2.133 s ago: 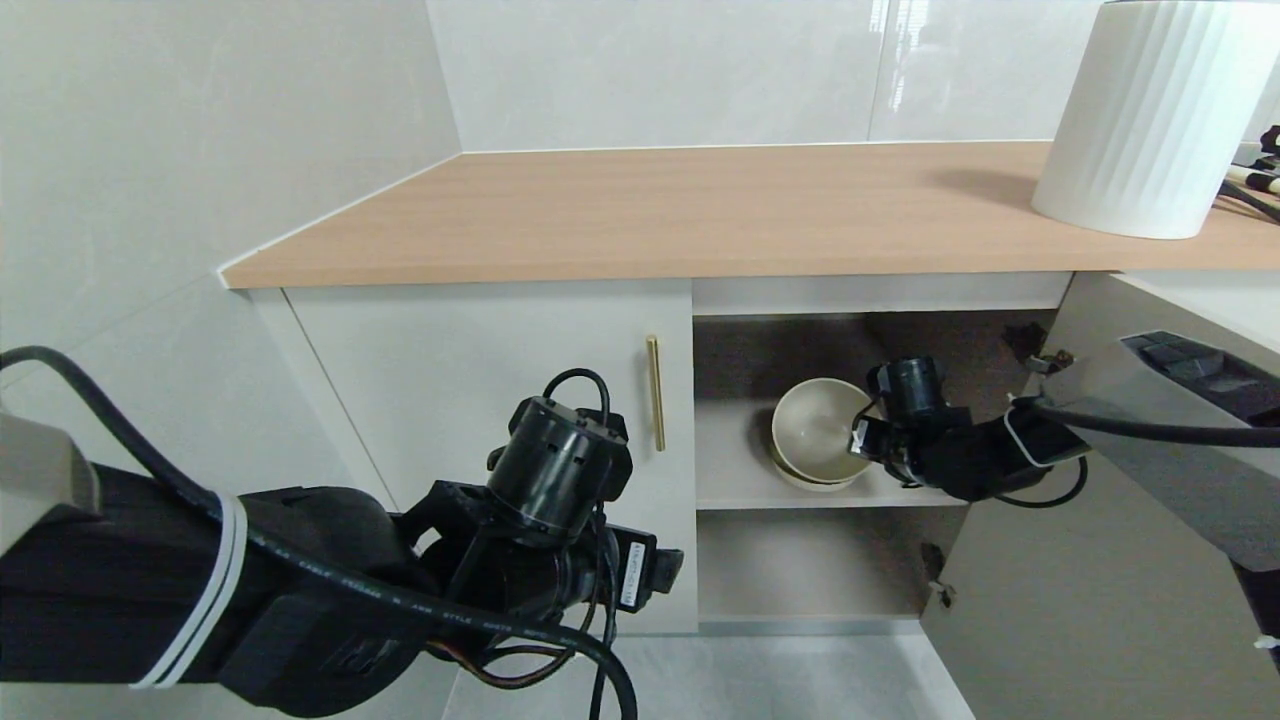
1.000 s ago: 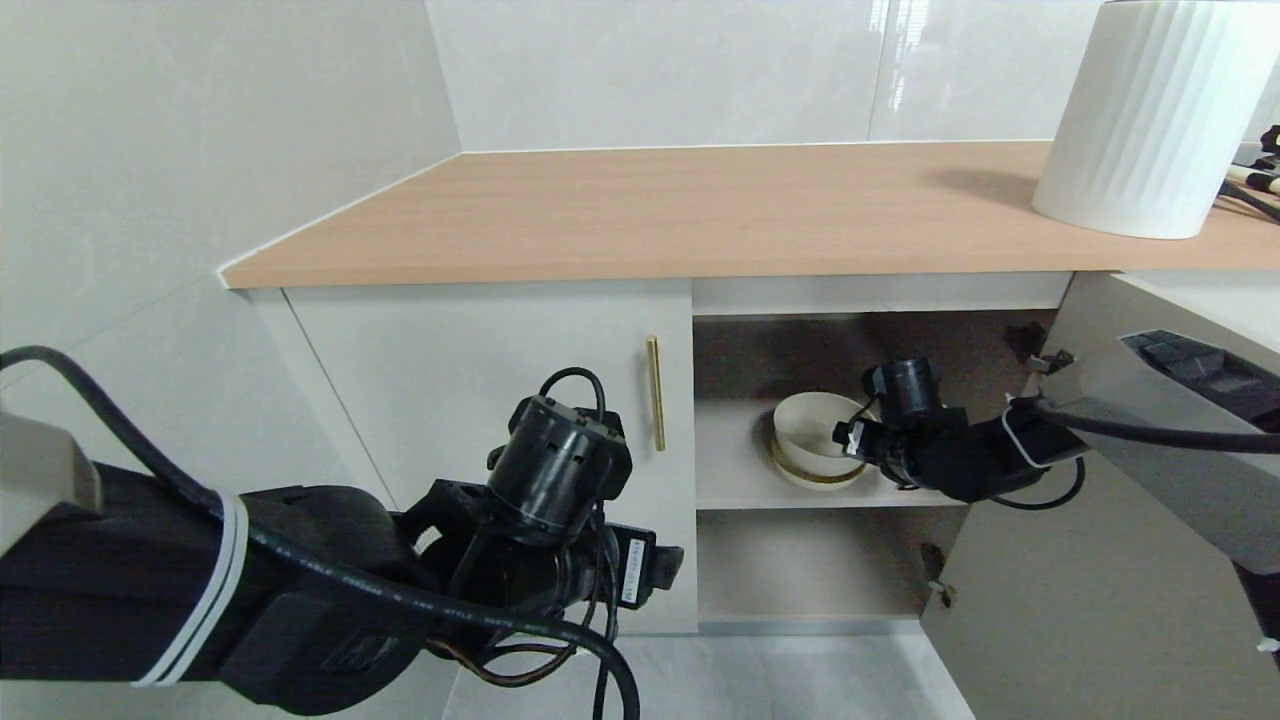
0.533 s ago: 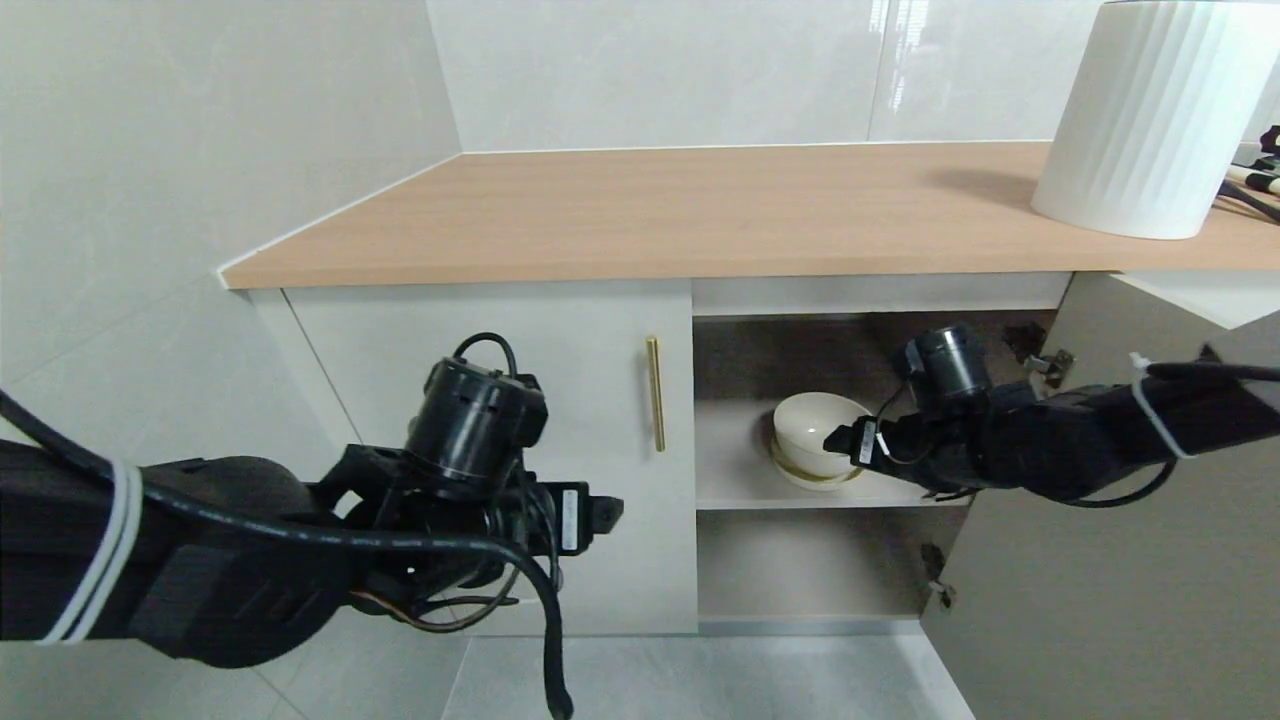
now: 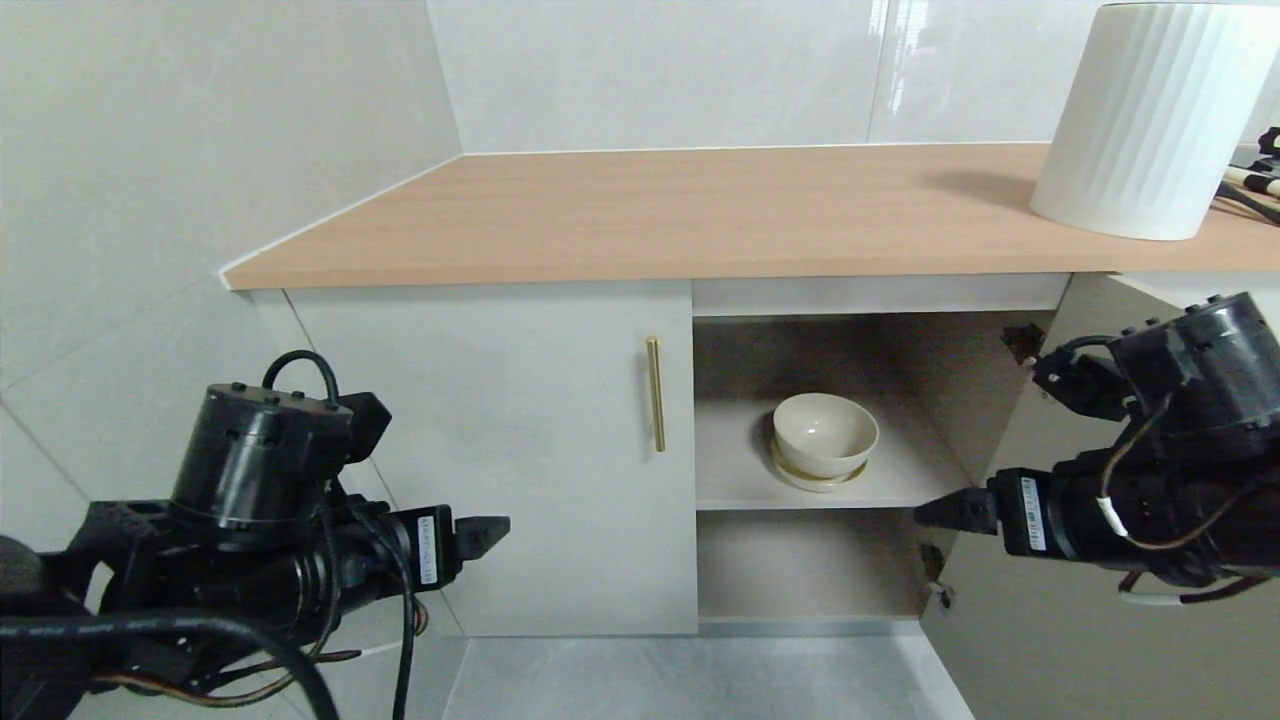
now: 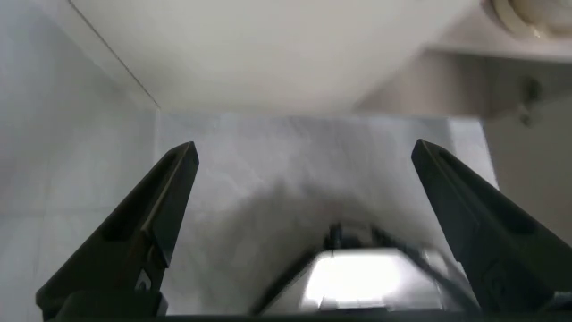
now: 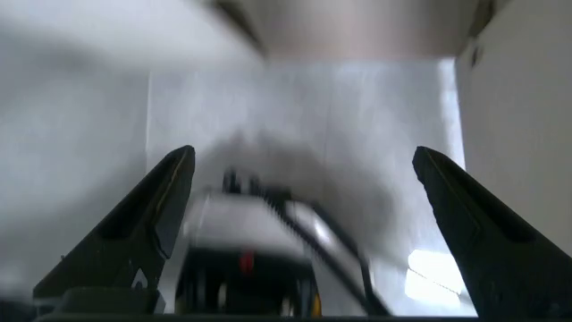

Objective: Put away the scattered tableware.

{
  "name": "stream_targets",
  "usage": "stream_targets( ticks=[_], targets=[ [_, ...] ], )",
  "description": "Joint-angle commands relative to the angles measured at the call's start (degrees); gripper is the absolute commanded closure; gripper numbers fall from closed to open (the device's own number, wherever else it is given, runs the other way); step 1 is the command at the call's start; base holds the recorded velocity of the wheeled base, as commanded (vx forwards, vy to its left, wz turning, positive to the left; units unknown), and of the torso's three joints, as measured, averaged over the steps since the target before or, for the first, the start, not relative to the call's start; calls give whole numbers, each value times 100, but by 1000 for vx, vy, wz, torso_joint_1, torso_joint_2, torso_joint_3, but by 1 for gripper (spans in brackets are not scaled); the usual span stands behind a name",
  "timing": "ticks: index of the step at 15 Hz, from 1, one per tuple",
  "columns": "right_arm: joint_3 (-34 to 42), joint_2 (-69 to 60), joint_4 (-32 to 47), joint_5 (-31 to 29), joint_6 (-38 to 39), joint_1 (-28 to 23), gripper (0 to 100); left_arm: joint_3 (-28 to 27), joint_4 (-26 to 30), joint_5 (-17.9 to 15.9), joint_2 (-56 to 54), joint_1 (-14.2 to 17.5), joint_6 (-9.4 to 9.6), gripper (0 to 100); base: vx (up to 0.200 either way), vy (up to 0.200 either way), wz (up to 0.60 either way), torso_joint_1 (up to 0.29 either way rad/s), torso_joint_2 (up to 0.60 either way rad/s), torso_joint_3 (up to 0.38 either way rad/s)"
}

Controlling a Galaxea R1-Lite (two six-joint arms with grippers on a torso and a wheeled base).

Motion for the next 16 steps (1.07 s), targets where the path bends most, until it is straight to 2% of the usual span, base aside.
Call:
stream_targets(
  ticks=[1,4,6,9,16],
  targets=[
    [118,-538,37,16,-18,113,0,229,-17,-117,-333,110,-3,0,0,0,0,0,0,0],
    [145,-468,63,7,-124,148,0,54,-34,-126,-219,92,76,0,0,0,0,0,0,0],
    [136,-459,63,-10,-124,140,0,36,-34,-126,-184,40,85,0,-200,0,0,5,2,2],
    [180,-372,63,-54,-115,148,0,36,-34,-73,-210,-382,58,0,-200,0,0,4,1,4],
    [224,-275,63,-63,-115,148,0,45,-34,-73,-236,-400,50,0,-200,0,0,1,4,-1]
  ],
)
